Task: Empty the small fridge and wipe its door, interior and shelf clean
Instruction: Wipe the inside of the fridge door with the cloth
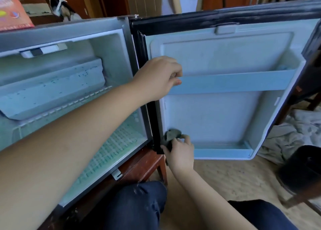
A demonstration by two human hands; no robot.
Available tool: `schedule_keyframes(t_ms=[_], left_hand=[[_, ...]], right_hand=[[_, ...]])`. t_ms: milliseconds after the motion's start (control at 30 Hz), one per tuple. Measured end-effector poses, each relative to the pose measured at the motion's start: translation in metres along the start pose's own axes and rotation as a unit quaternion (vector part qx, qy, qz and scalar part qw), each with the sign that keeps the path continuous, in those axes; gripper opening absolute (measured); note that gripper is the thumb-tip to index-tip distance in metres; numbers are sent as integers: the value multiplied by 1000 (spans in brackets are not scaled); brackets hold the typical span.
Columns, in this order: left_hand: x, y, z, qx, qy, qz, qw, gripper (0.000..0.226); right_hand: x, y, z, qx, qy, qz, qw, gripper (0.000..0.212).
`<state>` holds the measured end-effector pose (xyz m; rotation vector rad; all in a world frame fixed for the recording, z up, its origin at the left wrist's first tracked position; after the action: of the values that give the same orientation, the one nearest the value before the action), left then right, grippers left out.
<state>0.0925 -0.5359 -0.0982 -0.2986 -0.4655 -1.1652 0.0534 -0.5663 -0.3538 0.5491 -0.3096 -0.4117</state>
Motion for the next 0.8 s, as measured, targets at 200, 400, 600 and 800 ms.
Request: schedule_keyframes(t_ms=[200,400,600,800], left_hand=[[1,5,-6,-43,43,35,997,15],[-73,-10,9,-299,-85,118,943,26],[-121,-2,2,-449,-88,215,863,32],[-149,55,0,-370,-68,336,863,18]], right_hand=[[3,36,92,71,-43,79,993,21],[-27,85,183,98,-15,253,962,32],[-21,129,205,72,-97,307,944,26],[10,138,185,-203,-75,385,897,43]])
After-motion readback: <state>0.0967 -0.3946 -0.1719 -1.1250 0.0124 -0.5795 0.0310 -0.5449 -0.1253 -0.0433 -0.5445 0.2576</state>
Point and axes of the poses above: each hand's wrist, its own x-axis towards the middle knuckle, its own z-axis out of the back of the hand, y = z × x, the point moved 10 cm from there along x, towards the middle knuckle, and after that the axes turned 3 degrees about y, right-handed, at the moved point
